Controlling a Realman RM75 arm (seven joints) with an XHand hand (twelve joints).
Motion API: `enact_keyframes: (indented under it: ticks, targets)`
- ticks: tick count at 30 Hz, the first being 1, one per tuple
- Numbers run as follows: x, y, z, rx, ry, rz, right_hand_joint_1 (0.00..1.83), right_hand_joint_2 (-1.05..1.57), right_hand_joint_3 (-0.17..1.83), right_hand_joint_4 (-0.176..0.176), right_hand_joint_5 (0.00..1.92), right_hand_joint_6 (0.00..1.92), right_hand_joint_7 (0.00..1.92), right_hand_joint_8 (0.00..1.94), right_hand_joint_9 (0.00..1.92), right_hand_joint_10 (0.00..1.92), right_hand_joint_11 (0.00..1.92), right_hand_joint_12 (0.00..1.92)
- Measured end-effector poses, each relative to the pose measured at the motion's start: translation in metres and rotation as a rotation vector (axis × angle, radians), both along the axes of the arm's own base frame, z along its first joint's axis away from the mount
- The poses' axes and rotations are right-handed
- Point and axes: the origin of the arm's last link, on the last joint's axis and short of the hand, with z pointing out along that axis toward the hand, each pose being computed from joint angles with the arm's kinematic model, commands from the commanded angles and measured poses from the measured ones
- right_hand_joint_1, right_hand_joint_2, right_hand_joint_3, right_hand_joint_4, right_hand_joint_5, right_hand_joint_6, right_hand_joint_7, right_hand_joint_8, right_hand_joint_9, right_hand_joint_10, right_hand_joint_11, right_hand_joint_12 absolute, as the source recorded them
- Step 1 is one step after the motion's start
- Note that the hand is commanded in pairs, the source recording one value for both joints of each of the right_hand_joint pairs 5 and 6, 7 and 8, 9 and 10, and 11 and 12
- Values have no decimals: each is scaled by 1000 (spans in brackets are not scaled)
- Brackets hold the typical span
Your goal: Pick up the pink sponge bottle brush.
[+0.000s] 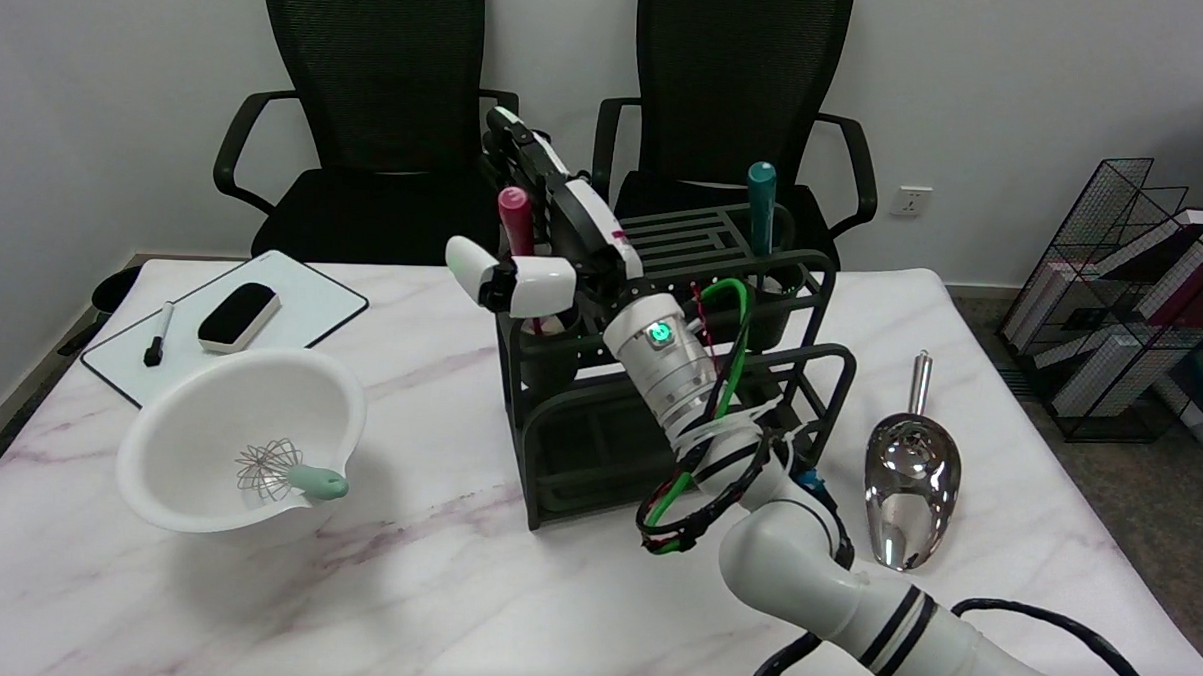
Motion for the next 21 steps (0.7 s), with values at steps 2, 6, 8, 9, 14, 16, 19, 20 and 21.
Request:
enact_keyframes:
  ticks: [2, 6, 8, 9, 14, 16, 19, 20, 21]
  targets:
    - [-1, -2, -2, -3, 2, 0, 1107, 289, 1285, 0, 0, 0, 124, 124, 186, 186, 114, 114]
    - [-1, -6, -5, -7, 6, 0, 1110, 298, 1286, 0, 0, 0, 131, 131, 203, 203, 126, 126]
    - [-1, -9, -6, -10, 9, 2, 1112, 303, 1285, 0, 0, 0, 141, 141, 218, 218, 143, 143]
    - [-1, -10, -6, -11, 10, 2, 1112, 306, 1284, 0, 0, 0, 152, 152, 226, 226, 152, 152]
    - [-1, -16, -9, -16, 16, 4, 1121, 366, 1263, 0, 180, 180, 277, 277, 357, 357, 272, 272]
    - [0, -18, -9, -17, 17, 5, 1123, 401, 1249, 0, 357, 357, 338, 338, 414, 414, 322, 322]
    - [0, -21, -10, -21, 20, 6, 1125, 437, 1224, 0, 548, 548, 415, 415, 481, 481, 385, 385]
    - [0, -22, -10, -22, 20, 6, 1126, 448, 1215, 0, 606, 606, 452, 452, 509, 509, 401, 401]
    - [0, -23, -10, -23, 21, 7, 1128, 452, 1211, 0, 630, 630, 484, 484, 524, 524, 410, 410]
